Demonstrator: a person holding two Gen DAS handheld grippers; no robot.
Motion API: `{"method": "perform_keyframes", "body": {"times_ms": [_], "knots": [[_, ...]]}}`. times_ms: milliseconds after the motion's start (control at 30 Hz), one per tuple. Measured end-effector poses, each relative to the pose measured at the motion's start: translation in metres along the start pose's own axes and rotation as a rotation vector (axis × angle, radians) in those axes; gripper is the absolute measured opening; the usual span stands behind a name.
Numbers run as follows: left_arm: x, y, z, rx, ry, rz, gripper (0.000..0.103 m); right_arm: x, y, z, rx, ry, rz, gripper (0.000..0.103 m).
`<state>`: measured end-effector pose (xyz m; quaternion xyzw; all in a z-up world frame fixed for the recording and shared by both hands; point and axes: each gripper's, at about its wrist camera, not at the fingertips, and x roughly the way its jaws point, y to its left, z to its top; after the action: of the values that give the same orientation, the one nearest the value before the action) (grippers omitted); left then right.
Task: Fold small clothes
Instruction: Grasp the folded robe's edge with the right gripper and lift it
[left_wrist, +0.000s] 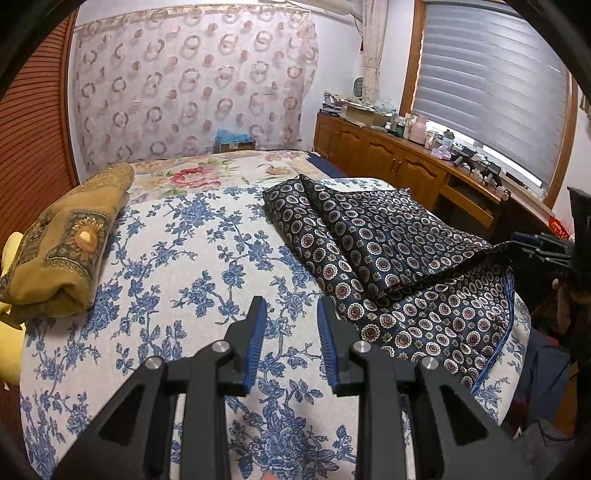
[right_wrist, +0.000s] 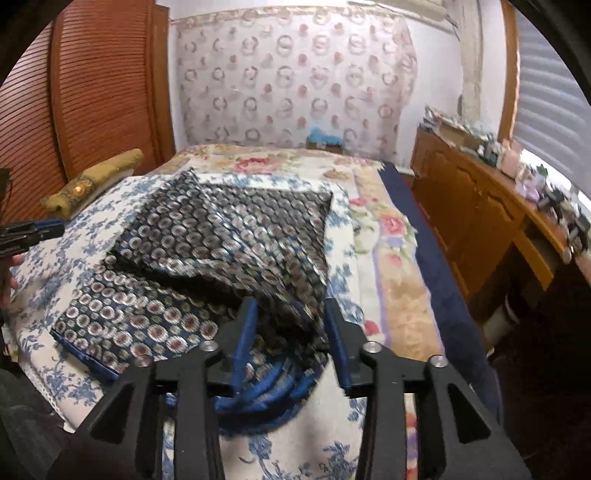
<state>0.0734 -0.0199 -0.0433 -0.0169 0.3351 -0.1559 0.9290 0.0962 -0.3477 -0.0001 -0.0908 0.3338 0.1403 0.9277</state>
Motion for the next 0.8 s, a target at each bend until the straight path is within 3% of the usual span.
{"method": "perform_keyframes", "body": {"times_ms": [233,533,800], "knots": [[0.001,-0.001,-0.003,-0.002,0.006,0.005,0.026,0.038,0.043,0.028,-0.107,0.007,0.087,0.048],[0.001,-0.001,-0.006,-0.007,0.008,0.005,0.026,0.108,0.106,0.045,-0.227,0.142,0.265,0.048],[0.001,0.001,-0.009,-0.014,0.010,-0.001,0.027,0.137,0.144,0.042,-0.367,0.230,0.318,0.049]]}}
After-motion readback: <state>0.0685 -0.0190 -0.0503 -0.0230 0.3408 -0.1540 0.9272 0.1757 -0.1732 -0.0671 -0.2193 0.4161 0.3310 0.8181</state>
